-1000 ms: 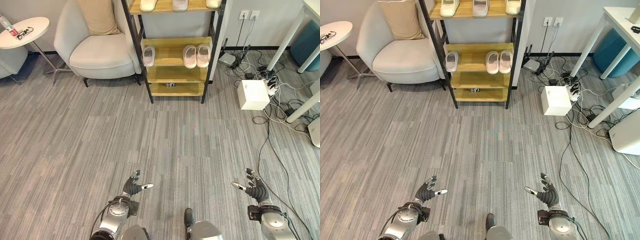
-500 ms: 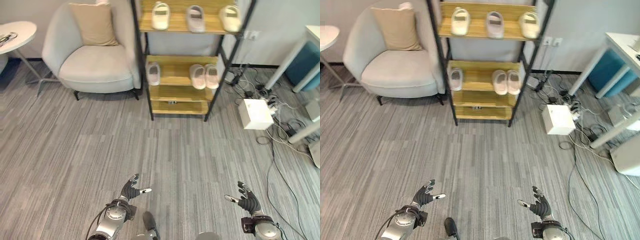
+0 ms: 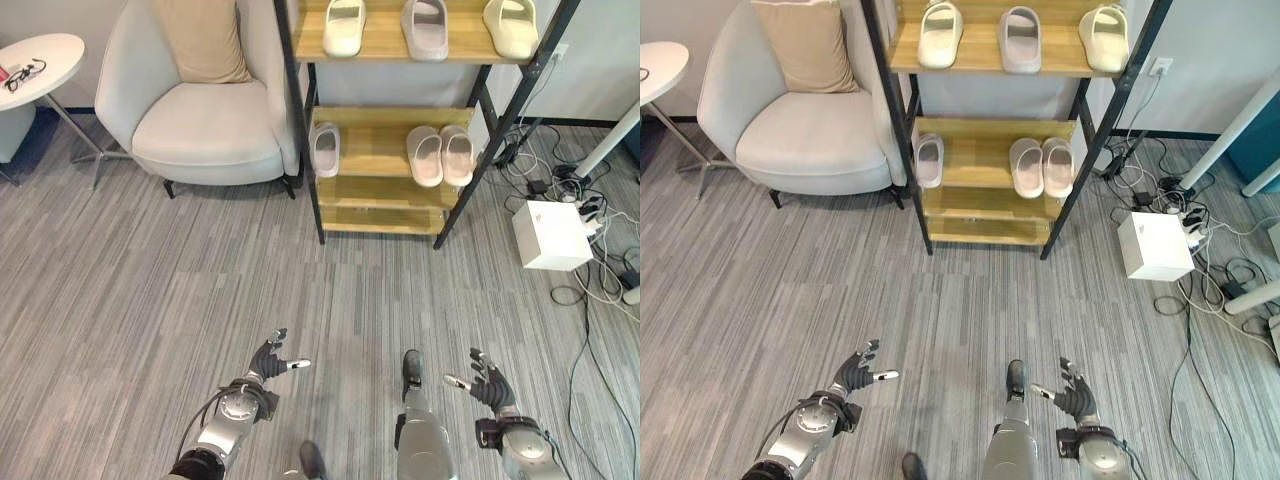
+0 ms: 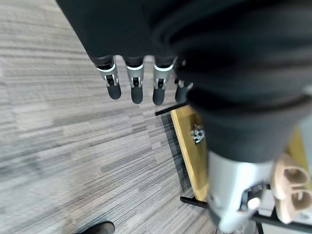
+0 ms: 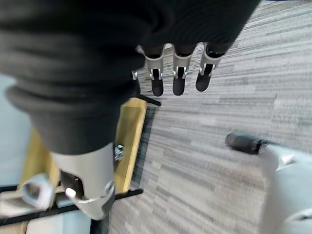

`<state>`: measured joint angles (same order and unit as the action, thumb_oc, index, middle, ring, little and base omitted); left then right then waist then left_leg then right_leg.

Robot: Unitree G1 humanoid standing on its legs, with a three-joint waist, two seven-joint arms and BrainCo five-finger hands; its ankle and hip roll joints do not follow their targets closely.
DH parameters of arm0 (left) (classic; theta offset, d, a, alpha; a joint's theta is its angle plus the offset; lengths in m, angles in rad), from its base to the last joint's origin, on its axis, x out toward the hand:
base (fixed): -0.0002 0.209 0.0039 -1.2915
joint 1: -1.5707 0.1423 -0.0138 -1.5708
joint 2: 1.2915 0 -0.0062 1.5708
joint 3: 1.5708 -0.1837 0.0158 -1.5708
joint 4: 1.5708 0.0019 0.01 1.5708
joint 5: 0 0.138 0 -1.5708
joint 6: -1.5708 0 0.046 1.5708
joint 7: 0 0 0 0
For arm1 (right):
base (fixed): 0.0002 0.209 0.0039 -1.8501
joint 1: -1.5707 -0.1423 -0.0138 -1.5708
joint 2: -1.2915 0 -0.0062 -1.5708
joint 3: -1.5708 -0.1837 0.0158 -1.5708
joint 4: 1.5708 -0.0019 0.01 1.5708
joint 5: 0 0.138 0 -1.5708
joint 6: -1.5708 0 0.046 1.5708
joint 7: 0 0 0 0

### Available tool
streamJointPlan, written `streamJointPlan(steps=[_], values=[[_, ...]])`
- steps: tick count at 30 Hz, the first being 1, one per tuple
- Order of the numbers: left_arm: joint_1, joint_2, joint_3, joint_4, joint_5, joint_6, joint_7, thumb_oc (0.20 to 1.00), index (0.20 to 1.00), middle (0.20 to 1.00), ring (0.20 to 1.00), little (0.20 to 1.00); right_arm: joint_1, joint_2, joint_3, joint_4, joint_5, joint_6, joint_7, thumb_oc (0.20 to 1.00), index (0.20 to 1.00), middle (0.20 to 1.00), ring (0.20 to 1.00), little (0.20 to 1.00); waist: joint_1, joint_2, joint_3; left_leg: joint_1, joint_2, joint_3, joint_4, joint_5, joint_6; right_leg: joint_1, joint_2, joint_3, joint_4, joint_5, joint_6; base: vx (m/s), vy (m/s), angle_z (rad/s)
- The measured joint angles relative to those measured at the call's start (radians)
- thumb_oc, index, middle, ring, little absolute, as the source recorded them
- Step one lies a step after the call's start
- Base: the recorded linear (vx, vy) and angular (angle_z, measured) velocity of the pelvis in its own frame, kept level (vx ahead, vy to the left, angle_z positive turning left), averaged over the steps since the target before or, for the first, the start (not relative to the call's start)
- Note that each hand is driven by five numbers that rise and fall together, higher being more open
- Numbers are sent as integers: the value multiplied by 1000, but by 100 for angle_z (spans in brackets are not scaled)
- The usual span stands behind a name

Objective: Arrange the slippers neatly on the shoe rack.

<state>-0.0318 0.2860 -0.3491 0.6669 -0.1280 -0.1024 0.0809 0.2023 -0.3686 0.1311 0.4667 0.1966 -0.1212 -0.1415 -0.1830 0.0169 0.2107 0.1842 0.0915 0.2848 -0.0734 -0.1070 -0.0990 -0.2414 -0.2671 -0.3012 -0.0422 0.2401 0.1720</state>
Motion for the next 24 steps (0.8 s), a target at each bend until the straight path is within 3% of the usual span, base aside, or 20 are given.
streamJointPlan(steps=[1, 3, 4, 5, 6, 7, 8, 9, 10, 11, 12, 15, 17, 20, 22, 23, 24], values=[[5, -11, -5, 1, 0, 0, -4, 1000, 1000, 1000, 1000, 1000, -5, -16, -9, -5, 0, 0, 0, 1000, 1000, 1000, 1000, 1000, -4, 43, 2, 4, 46, 6, 18, 1, -6, 5, 41, -21, 28, 9, -17, 147, -368, 0], [-7, -36, -2, 6, 0, -2, -5, 1000, 1000, 1000, 1000, 1000, -18, -29, -36, -4, 0, -3, 1, 1000, 1000, 1000, 1000, 1000, 0, 53, 8, -1, 94, 45, 106, 63, -25, 53, 93, -32, 14, -11, -113, 125, -384, 4], [-8, -45, 0, 15, -1, -4, -5, 1000, 1000, 1000, 1000, 1000, -39, -36, -38, 9, 0, -2, 2, 1000, 1000, 1000, 1000, 1000, 0, 51, 9, -33, 130, 36, 209, 90, -64, 79, 113, -30, 15, -38, -122, 142, -380, -10], [-17, -48, -2, 21, -1, -6, -6, 1000, 1000, 1000, 1000, 1000, -41, -35, -44, 1, 0, -3, 3, 1000, 1000, 1000, 1000, 1000, 4, 34, 10, -81, 165, 20, 349, 111, -91, 110, 119, -23, 12, -57, -140, 86, -225, -21], [-9, -55, 4, 24, -4, -8, -7, 1000, 1000, 1000, 1000, 1000, -43, -44, -45, -16, 2, -11, 3, 1000, 1000, 1000, 1000, 1000, 11, 18, 9, -116, 181, -21, 468, 198, -89, 147, 140, -21, 9, -76, -180, 140, -315, -25], [-10, -57, -5, 24, -8, -9, -8, 1000, 1000, 1000, 1000, 1000, -35, -47, -51, -31, 2, -12, 4, 1000, 1000, 1000, 1000, 1000, 17, -9, 13, -166, 184, -97, 574, 284, -158, 173, 133, -16, 13, -102, -183, 104, -172, -23], [-22, -59, -19, 25, -9, -10, -5, 1000, 1000, 1000, 1000, 1000, -19, -39, -75, -47, 2, -17, 3, 1000, 1000, 1000, 1000, 1000, 26, -23, 16, -224, 186, -112, 724, 285, -158, 203, 134, -14, -4, -107, -188, 171, -228, -24], [-16, -61, -18, 21, -9, -16, -8, 1000, 1000, 1000, 1000, 1000, -32, -47, -72, -37, 3, -21, -2, 1000, 1000, 1000, 1000, 1000, 37, -38, 13, -247, 178, -106, 756, 261, -160, 221, 131, -7, -10, -112, -205, 204, -187, -31], [-17, -61, -17, 24, -10, -16, -8, 1000, 1000, 1000, 1000, 1000, -34, -58, -64, -39, 3, -21, -2, 1000, 1000, 1000, 1000, 1000, 35, -49, 13, -263, 162, -96, 735, 232, -153, 247, 133, 3, -18, -128, -223, 211, -122, -30], [-18, -61, -16, 25, -10, -16, -7, 1000, 1000, 1000, 1000, 1000, -26, -62, -60, -38, 3, -20, 0, 1000, 1000, 1000, 1000, 1000, 38, -57, 13, -280, 164, -59, 687, 211, -120, 280, 144, 4, -31, -145, -238, 309, -51, -19], [-26, -60, -1, 22, -10, -17, -3, 1000, 1000, 1000, 1000, 1000, -14, -59, -60, -38, 4, -20, 0, 1000, 1000, 1000, 1000, 1000, 45, -59, 10, -304, 164, 6, 530, 195, -86, 314, 167, 0, -38, -164, -241, 310, 39, -23], [-22, -55, -4, 27, -10, -16, -3, 1000, 1000, 1000, 1000, 1000, -12, -57, -42, -10, 21, -20, -3, 1000, 1000, 1000, 1000, 1000, 52, -44, 0, -304, 165, 54, 162, 210, -91, 349, 210, -2, -39, -201, -218, 254, 76, -19], [-27, -59, -4, 47, -9, -15, -3, 1000, 1000, 1000, 1000, 1000, -12, -54, -20, 35, 21, -8, -10, 1000, 1000, 1000, 1000, 1000, 54, -32, -7, -316, 181, 53, -5, 267, -100, 373, 239, -2, -39, -220, -204, 177, 76, -13], [3, -59, -6, 44, -9, -7, -2, 1000, 1000, 1000, 1000, 1000, 5, -61, -26, 23, 21, -4, -11, 1000, 1000, 1000, 1000, 1000, 52, -17, -19, -300, 156, 50, 26, 305, -56, 419, 232, 4, -39, -247, -179, 217, 156, -35], [21, -67, -27, 41, -9, -8, -3, 1000, 1000, 1000, 1000, 1000, 28, -84, -26, 17, 20, -3, -11, 1000, 1000, 1000, 1000, 1000, 40, 24, -43, -249, 104, 35, 14, 317, -32, 447, 225, 16, -39, -269, -142, 211, 187, -17], [32, -69, -27, 45, -9, -9, -3, 1000, 1000, 1000, 1000, 1000, 31, -81, -25, 28, 20, -2, -11, 1000, 1000, 1000, 1000, 1000, 37, 39, -60, -217, 80, 36, -14, 295, 32, 454, 220, 31, -38, -278, -120, 161, 202, -5], [29, -46, -21, 41, -9, -10, -1, 1000, 1000, 1000, 1000, 1000, 37, -44, 8, 34, 20, 0, -6, 1000, 1000, 1000, 1000, 1000, 45, 6, -86, -218, 20, 46, -15, 283, 63, 443, 155, 37, -12, -299, -78, 115, 154, 5]])
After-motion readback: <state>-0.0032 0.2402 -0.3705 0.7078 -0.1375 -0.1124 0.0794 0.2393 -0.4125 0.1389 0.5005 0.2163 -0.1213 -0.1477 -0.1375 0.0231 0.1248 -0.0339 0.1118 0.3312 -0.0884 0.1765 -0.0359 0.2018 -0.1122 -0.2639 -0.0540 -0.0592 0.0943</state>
